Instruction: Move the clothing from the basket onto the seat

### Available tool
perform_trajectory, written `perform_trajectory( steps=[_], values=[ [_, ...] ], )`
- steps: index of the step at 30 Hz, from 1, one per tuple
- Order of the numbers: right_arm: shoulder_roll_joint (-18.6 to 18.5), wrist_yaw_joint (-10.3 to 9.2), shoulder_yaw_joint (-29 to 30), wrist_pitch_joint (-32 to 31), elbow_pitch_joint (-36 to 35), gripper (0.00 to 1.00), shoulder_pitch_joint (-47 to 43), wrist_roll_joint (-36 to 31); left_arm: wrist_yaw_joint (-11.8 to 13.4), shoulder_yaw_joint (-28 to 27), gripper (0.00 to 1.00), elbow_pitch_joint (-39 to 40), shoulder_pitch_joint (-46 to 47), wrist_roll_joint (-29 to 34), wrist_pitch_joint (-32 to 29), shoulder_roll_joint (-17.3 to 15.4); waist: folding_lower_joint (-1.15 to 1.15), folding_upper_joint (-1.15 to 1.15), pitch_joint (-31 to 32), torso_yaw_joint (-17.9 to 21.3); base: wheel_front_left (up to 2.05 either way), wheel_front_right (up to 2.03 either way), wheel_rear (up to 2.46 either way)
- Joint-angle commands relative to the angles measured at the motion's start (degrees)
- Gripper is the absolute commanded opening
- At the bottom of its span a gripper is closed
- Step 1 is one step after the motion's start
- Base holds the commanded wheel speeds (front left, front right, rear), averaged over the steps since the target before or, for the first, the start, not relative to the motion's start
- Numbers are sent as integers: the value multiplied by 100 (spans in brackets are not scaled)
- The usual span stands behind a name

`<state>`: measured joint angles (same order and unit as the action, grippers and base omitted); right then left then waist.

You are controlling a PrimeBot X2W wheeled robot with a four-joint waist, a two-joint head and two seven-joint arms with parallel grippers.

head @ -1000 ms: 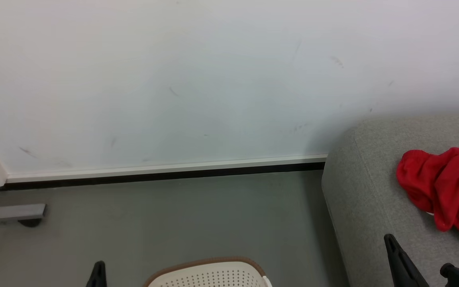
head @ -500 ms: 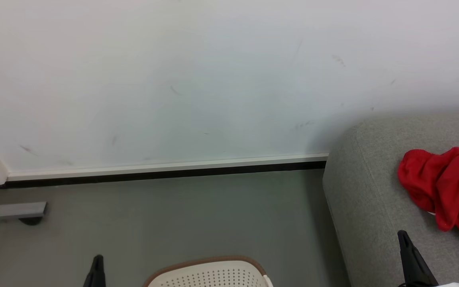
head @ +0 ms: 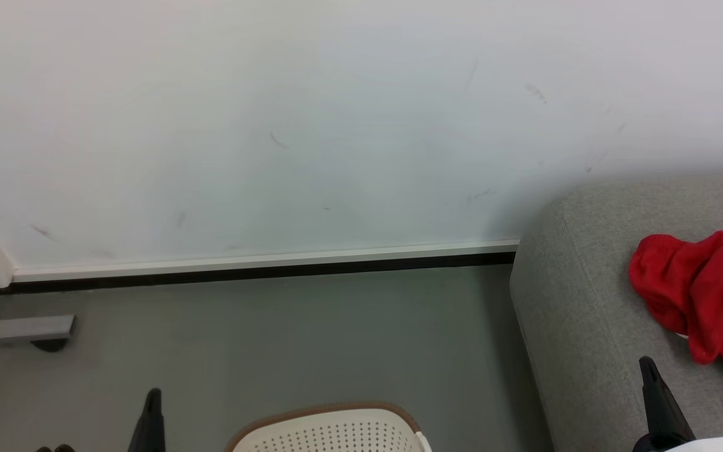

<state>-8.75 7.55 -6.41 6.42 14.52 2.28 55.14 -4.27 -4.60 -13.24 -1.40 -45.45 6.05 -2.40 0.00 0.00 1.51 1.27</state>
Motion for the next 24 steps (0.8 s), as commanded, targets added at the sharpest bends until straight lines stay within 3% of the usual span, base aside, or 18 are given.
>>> perform_trajectory(
  steps=[1, 24],
  values=[
    [2, -3, 78, -33, -85, 0, 167, 142, -45, -25, 0, 44, 132, -203, -38, -35, 0, 0, -2, -2, 0, 0, 0],
    [184, -6, 474, -449, -86, 0, 260, 1390, -145, -90, 0, 5, 367, -1731, -460, -47, 0, 0, -45, -34, 0, 0, 0]
  ],
)
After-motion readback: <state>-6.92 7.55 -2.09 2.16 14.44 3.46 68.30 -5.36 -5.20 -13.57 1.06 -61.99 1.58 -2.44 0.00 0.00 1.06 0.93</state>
